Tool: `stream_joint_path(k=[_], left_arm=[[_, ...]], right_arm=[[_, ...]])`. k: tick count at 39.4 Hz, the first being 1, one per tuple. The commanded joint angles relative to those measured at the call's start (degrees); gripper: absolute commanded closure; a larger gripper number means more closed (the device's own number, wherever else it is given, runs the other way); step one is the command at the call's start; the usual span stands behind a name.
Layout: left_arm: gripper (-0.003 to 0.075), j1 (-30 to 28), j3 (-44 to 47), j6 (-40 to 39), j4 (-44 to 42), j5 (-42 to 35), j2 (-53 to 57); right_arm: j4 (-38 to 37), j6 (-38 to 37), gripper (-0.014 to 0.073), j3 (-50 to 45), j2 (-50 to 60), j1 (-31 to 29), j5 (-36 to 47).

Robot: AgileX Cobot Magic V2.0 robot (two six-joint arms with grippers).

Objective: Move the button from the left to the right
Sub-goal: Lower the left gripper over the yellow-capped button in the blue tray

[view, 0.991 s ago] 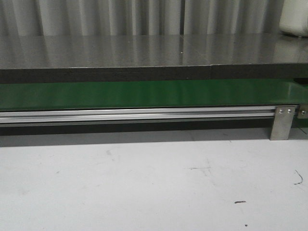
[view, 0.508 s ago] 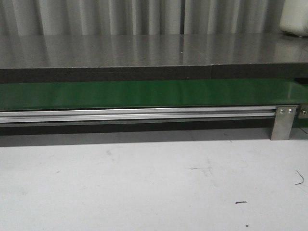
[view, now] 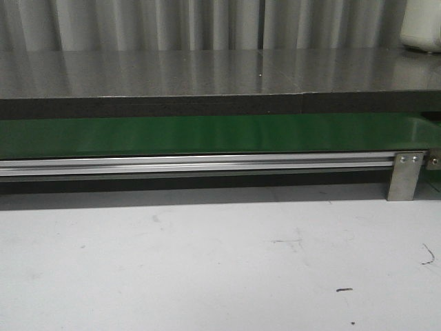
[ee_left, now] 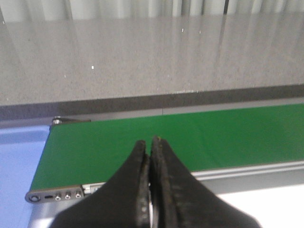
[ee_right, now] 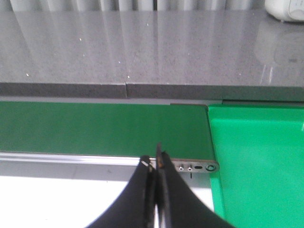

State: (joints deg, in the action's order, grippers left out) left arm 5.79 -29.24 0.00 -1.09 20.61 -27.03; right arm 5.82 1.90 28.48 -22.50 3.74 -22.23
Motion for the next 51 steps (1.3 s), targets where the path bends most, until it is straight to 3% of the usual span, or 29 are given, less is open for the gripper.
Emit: stream_joint_path(k=[1, 4, 6, 12, 14, 15, 32, 51], left_arm=[[0.0728, 0.4, -2.3, -0.5, -0.1, -3.9, -0.8], [0.0652, 0.4, -2.3, -0.5, -0.7, -3.9, -0.8], [0.0555, 0.4, -2.3, -0.5, -1.4, -3.9, -0.8], [0.0170, 0.4, -2.3, -0.5, -2.2, -4.0, -0.8], [0.0073, 0.4, -2.3, -0.5, -2.2, -4.0, -0.8], [0.0022, 0.4, -2.3, -0.5, -2.2, -4.0, -0.8], [0.0142, 0.4, -3.0, -0.5, -0.1, -4.6, -3.6], [0.0157, -1.8, -26.7, -0.8, 1.1, 8.0, -36.3]], right_arm=[[-0.8, 0.2, 0.0617, 2.2, -1.0, 0.0, 3.9], [-0.8, 0.2, 0.0510, 2.2, -1.0, 0.0, 4.0], [-0.8, 0.2, 0.0398, 2.2, -1.0, 0.0, 4.0], [-0.8, 0.2, 0.0008, 2.2, -1.0, 0.0, 4.0], [-0.8, 0.2, -0.0077, 2.2, -1.0, 0.0, 4.0], [-0.8, 0.2, -0.0064, 2.2, -1.0, 0.0, 4.0], [-0.8, 0.2, -0.0051, 2.2, -1.0, 0.0, 4.2], [-0.8, 0.2, -0.0051, 2.1, -1.0, 0.0, 3.9]])
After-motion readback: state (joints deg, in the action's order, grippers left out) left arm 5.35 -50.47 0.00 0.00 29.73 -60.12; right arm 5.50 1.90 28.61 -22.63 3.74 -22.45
